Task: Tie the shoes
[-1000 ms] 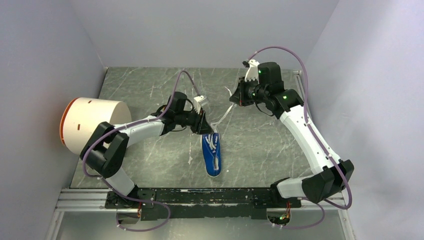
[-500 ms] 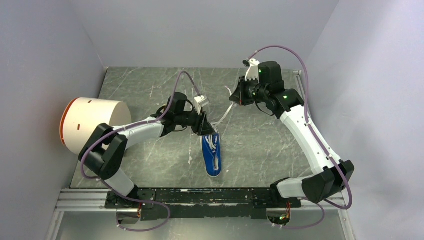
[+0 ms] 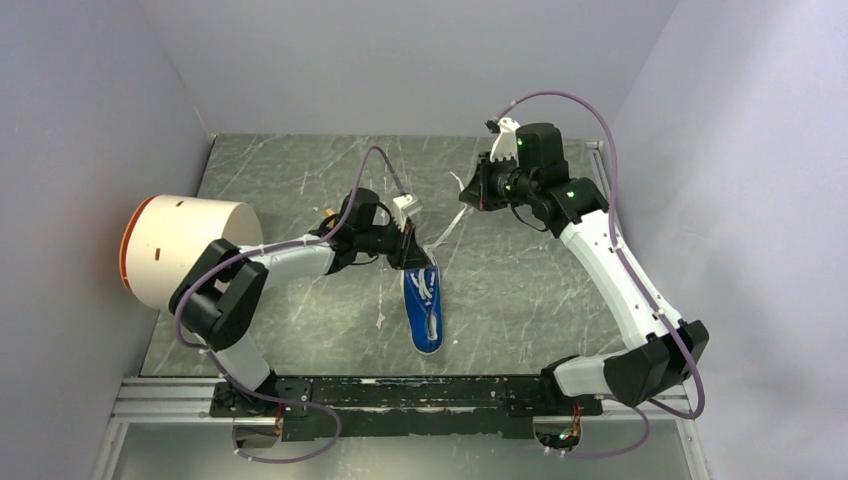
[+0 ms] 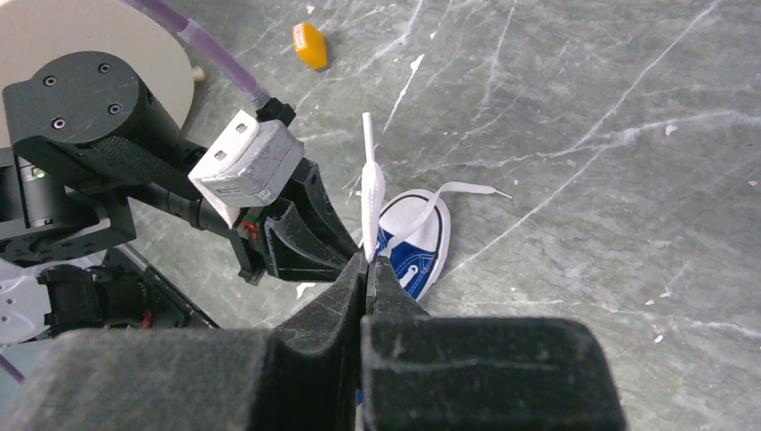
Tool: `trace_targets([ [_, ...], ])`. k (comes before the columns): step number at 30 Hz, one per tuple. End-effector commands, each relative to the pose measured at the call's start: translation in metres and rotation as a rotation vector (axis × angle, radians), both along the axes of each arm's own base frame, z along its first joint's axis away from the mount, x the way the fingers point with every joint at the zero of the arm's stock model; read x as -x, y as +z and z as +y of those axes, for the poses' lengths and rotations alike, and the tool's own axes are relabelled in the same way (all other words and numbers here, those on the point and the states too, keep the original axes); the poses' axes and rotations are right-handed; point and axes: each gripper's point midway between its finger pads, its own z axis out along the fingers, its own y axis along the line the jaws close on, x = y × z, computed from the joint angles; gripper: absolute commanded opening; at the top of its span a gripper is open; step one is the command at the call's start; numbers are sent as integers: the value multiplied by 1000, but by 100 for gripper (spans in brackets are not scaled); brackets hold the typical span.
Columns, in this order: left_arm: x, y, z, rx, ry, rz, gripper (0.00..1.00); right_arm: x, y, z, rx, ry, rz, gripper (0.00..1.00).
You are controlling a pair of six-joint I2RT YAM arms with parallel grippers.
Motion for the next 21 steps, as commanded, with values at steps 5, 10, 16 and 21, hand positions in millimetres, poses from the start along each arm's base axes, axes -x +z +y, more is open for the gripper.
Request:
trace_targets([
  [5,16,19,2,66,-30,-50,9,-37,-13,17,-40,-65,90,0],
  [10,21,23,6,68,-27,-61,8,-67,-47,59,-100,-4,258,0],
  [16,28,26,8,102,-21,-54,7,-46,-119,141,-26,187,523,0],
  [21,32,29,13,113,-11,-71,6,-16,-161,162,13,315,728,30],
])
